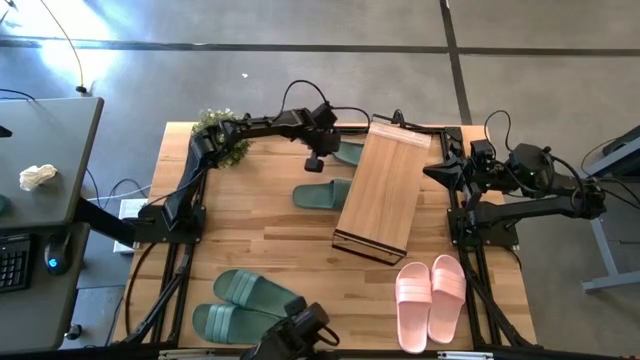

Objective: Pick and place slides into the shelf
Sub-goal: Adjust the green slides under the shelf

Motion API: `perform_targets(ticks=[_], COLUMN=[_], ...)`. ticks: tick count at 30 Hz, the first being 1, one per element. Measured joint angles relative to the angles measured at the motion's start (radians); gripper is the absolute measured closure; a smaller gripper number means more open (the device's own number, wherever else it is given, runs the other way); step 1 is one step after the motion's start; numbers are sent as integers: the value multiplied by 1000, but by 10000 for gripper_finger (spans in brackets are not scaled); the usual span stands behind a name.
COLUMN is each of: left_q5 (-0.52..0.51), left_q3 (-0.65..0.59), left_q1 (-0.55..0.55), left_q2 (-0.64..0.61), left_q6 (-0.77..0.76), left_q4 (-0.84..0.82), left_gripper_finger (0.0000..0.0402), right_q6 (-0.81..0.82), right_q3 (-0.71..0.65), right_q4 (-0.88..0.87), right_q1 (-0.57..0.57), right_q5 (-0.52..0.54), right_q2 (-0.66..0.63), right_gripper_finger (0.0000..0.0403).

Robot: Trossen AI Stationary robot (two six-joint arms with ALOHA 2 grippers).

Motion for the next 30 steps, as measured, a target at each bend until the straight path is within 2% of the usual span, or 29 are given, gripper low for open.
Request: perform_targets(ticks=[9, 14, 18, 25, 30], left_q5=[71, -1, -4, 30, 98], left_q3=[9, 10, 9, 10, 10], left_q1=[-3, -1, -1, -2, -8], left_q2=[40, 30, 17, -35, -109], left_q6=[-12, -24, -8, 128, 339], left_q4=[37, 41, 26, -101, -248], left_gripper_finger=[402, 401, 401, 402, 401], right_q6=[1, -3, -4, -7, -6], right_q3=[0, 0, 0, 0, 0], right_q4=[0, -1, -1, -1, -7], right_q1=[0, 0, 0, 0, 0], right_q5=[0, 0, 0, 0, 0], right_q2=[0, 0, 0, 0, 0], right_gripper_finger=[402, 402, 402, 402, 402])
